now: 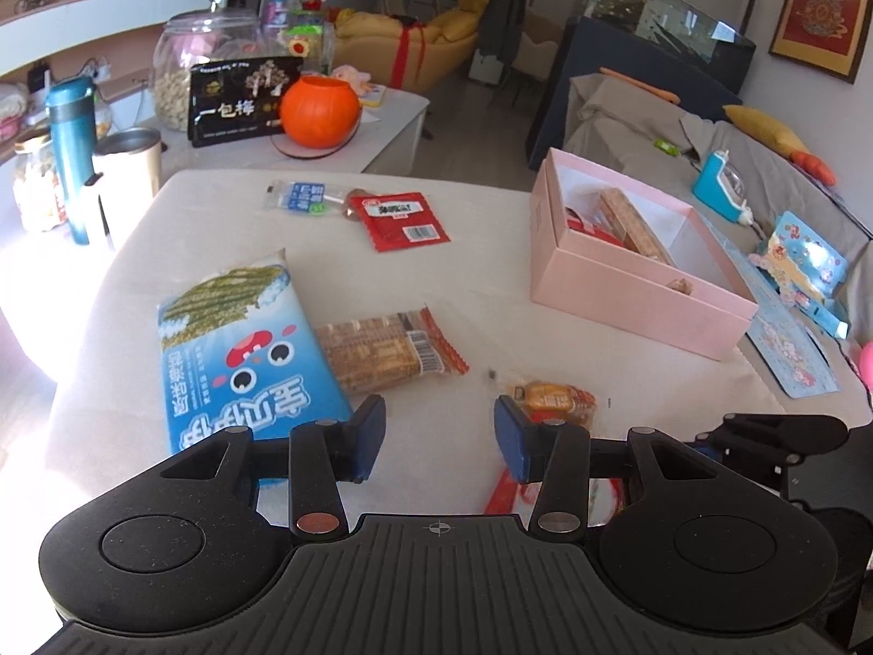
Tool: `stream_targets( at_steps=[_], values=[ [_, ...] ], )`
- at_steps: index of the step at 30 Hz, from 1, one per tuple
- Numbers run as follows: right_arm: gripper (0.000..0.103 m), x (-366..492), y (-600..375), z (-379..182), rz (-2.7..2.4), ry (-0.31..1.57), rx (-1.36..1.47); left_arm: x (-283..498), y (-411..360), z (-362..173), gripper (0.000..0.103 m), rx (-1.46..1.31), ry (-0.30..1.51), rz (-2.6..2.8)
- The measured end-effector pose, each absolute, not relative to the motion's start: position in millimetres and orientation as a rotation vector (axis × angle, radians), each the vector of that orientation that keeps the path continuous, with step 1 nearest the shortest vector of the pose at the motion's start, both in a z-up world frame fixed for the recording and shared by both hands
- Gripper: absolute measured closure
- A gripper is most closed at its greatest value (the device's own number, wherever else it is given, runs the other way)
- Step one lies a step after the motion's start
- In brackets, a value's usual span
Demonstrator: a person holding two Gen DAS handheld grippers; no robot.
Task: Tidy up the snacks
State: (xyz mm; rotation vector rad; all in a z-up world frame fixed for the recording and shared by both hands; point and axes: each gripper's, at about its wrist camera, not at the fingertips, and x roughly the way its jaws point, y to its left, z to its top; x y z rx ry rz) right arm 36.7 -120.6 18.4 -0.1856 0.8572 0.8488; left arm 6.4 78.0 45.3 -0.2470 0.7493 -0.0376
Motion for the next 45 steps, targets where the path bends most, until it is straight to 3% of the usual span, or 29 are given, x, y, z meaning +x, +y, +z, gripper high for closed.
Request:
stream_targets(
  at_steps=[7,10,16,18,20,30,35,41,45],
  values=[
    [0.026,48,-175,17,0.604,0.824,-0.129,17,41,37,0.054,-0.131,0.746,-0.164],
    [0.016,57,-198,10,0.531,0.790,-0.075,27,22,37,0.054,-0.020,0.721,-0.216],
    [0.013,55,-206,3,0.523,0.741,-0.067,59,-12,32,0.053,0.120,0.759,-0.272],
    [0.010,55,-206,4,0.512,0.741,-0.071,70,-18,25,0.058,0.135,0.782,-0.251],
    [0.009,56,-208,4,0.520,0.744,-0.055,76,-19,17,0.074,0.128,0.811,-0.250],
    [0.000,59,-205,3,0.557,0.759,-0.060,20,22,12,0.075,0.045,0.767,-0.089],
    [0.000,63,-210,5,0.579,0.796,-0.024,-3,43,7,0.075,-0.073,0.707,-0.088],
    [0.000,62,-197,12,0.455,0.865,0.078,-9,38,2,0.073,-0.031,0.649,-0.083],
    [0.000,54,-173,7,0.361,0.843,-0.007,-10,38,2,0.073,-0.036,0.644,-0.085]
  ],
)
